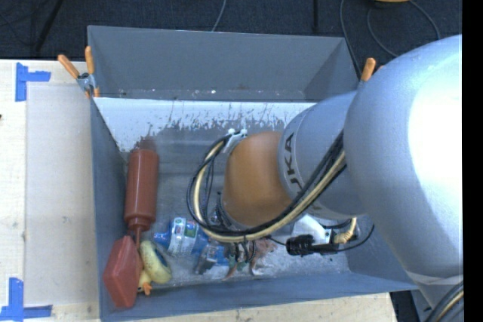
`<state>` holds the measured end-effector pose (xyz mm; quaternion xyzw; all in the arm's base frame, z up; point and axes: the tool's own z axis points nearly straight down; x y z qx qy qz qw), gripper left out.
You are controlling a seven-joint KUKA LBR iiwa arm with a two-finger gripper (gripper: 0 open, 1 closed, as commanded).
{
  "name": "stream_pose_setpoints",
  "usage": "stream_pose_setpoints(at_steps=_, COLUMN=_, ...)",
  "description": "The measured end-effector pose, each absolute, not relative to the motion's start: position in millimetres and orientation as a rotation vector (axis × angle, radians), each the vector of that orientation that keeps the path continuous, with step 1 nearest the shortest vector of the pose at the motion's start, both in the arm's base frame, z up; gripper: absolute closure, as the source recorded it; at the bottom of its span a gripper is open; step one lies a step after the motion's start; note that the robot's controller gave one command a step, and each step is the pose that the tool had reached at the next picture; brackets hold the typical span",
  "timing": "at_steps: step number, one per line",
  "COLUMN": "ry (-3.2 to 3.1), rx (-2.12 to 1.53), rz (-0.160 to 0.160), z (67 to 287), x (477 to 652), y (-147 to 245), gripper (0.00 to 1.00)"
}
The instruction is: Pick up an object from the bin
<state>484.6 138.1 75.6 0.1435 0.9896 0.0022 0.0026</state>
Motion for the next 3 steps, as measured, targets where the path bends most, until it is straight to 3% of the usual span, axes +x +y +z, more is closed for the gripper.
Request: stream_pose_setpoints(at_steps=3, ry=3.111, rx=0.454, rz=-0.002, z=87.3, x=483.3, y=136.9, gripper=1.00)
